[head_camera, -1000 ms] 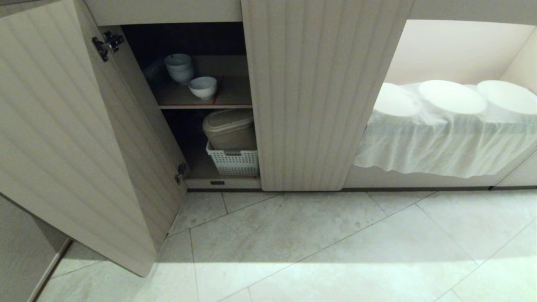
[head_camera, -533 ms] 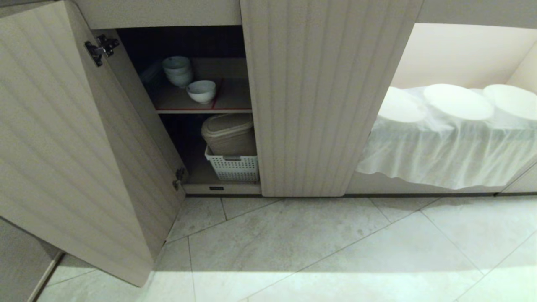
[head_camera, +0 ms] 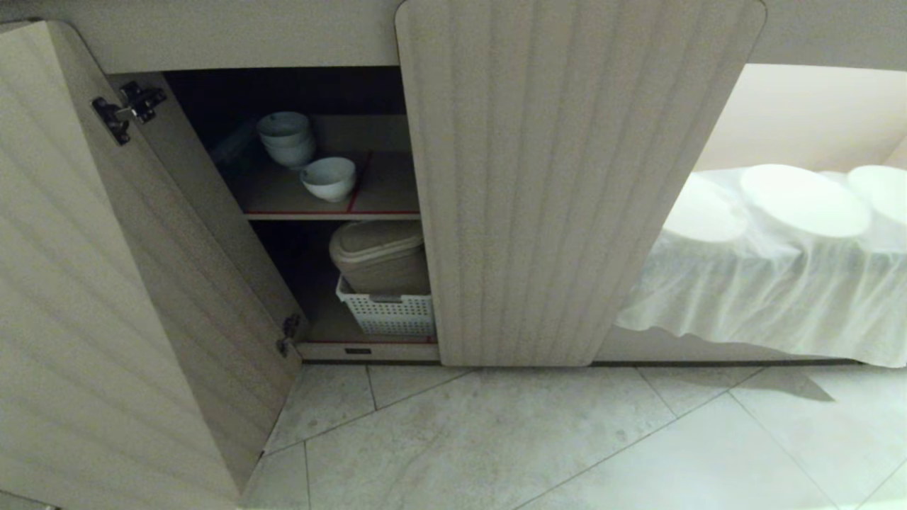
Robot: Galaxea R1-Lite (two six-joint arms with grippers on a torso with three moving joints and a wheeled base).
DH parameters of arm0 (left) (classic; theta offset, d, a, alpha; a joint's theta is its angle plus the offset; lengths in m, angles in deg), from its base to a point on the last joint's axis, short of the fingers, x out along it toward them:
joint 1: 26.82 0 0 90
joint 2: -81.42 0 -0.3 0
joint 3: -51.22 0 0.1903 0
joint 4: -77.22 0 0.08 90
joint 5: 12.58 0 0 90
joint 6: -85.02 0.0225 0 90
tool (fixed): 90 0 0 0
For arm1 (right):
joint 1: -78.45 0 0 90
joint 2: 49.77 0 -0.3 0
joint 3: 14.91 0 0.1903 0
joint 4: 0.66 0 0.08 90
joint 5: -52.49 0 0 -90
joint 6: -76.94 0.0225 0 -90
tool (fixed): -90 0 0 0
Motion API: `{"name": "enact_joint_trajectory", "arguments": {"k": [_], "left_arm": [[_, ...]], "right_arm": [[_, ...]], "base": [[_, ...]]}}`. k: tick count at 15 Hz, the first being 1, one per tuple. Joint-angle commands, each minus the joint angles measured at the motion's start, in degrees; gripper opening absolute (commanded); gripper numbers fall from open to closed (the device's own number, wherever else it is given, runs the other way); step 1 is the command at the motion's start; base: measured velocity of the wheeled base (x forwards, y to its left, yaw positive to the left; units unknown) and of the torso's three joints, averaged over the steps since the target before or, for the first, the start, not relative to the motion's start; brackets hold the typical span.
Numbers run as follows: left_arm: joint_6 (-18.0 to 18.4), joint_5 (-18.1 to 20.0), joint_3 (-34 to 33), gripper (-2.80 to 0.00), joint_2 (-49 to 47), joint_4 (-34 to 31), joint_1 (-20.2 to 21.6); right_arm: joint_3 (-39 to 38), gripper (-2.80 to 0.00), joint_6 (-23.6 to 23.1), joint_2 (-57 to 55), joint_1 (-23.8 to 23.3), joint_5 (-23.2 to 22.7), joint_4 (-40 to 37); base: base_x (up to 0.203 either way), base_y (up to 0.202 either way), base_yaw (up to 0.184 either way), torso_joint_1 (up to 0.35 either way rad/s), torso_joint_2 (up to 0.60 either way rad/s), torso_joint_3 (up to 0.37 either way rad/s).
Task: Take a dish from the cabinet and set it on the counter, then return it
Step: Take the bowl from the cabinet
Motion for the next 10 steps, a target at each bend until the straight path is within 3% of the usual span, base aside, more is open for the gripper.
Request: {"name": "enact_joint_trajectory", "arguments": {"k": [1,10], "left_arm": [[0.02,0.02,0.0,-2.8,-0.05,0.01,0.01],[0.02,0.02,0.0,-2.8,-0.05,0.01,0.01]], "right_arm": [[-0.01,-2.8,0.11,0.02,0.02,0.03,0.0],[-0.01,-2.8,0.11,0.02,0.02,0.03,0.0]], "base": [[0.198,0.0,-0.001,0.005,0.0,0.0],[0.197,0.0,0.001,0.002,0.0,0.002]]}}
